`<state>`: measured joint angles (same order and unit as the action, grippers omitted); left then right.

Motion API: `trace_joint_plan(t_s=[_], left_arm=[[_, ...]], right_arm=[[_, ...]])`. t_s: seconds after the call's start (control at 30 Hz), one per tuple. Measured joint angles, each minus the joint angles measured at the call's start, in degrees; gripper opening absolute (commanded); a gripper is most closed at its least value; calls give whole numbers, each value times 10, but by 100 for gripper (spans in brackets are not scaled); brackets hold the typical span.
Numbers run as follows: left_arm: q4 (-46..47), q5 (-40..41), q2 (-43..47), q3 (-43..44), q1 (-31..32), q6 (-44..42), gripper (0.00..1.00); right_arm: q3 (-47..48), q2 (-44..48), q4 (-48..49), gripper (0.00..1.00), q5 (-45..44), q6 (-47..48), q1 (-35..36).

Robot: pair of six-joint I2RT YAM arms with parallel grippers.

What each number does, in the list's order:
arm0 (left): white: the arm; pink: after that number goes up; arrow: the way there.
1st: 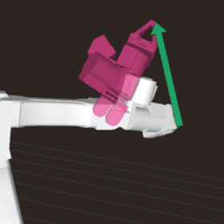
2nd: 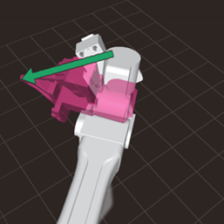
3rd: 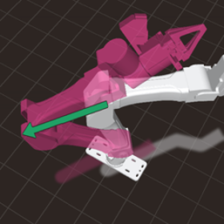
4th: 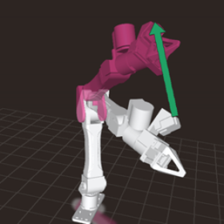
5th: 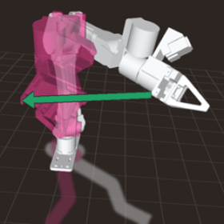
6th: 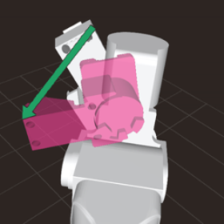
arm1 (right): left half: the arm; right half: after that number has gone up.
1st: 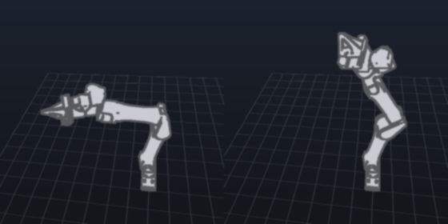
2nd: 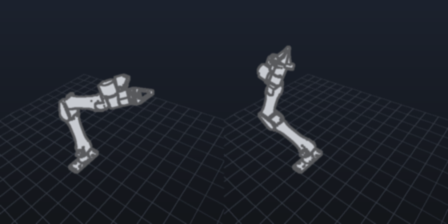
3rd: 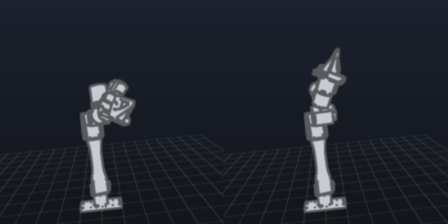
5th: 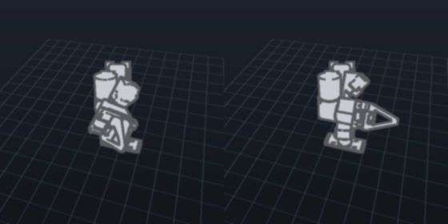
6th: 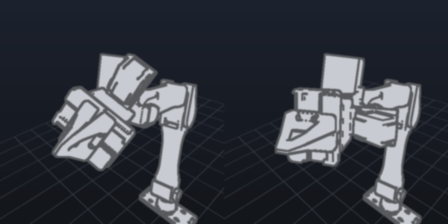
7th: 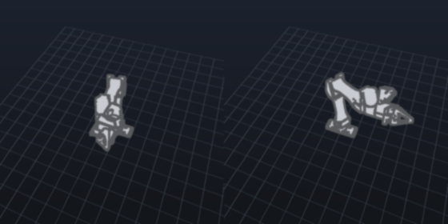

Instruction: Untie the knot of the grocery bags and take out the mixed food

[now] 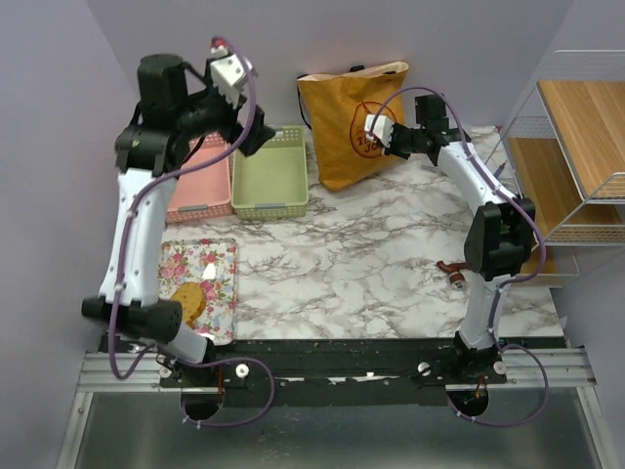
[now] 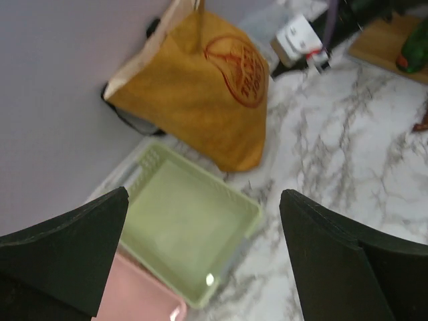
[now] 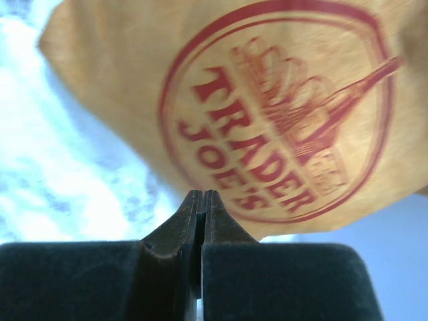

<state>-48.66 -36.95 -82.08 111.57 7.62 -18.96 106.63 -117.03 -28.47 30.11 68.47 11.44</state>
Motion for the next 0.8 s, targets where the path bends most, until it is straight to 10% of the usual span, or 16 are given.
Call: trace_joint_plan(t_s=[0.33, 0.8], left_arm=[[243, -53, -369, 268, 57, 47, 99], [424, -39, -566, 365, 85, -6, 98]], right_arm=[[-180, 198, -36, 1, 7, -103, 0], [-265, 346, -56, 3, 14, -202, 0]])
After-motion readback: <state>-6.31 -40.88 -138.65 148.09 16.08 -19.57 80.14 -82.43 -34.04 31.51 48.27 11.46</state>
